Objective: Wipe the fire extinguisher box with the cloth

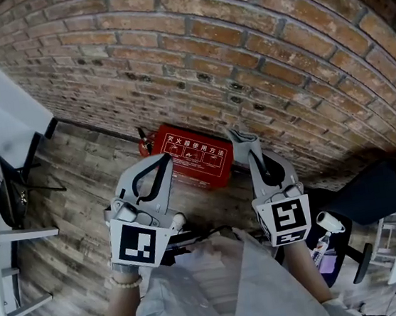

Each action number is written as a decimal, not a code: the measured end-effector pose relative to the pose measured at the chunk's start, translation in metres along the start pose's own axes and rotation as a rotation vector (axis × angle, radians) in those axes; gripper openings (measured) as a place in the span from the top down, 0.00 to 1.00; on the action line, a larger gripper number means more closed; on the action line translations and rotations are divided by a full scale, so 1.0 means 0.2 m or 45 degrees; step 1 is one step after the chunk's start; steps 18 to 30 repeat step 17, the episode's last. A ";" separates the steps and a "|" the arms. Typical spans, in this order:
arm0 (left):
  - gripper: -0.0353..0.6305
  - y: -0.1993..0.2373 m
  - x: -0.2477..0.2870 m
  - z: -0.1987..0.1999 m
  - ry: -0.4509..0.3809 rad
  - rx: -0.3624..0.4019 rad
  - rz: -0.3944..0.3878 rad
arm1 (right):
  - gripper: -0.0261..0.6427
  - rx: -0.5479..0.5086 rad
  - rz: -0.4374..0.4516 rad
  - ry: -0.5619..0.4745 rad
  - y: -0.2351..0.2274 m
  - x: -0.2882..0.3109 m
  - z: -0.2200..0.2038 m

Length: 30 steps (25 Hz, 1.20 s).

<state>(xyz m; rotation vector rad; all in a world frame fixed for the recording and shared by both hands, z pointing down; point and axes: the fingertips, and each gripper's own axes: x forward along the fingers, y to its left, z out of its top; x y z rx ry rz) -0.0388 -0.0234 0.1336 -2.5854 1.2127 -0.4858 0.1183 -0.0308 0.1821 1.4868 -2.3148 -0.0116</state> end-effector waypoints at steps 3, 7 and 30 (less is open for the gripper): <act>0.95 0.00 -0.01 -0.01 0.004 -0.008 0.003 | 0.94 0.002 0.004 0.003 0.01 0.00 -0.01; 0.95 -0.01 -0.01 -0.01 0.009 -0.011 0.005 | 0.94 0.001 0.012 0.008 0.02 0.00 -0.02; 0.95 -0.02 0.01 -0.01 0.009 -0.014 -0.003 | 0.93 -0.014 0.034 0.010 0.03 0.01 -0.01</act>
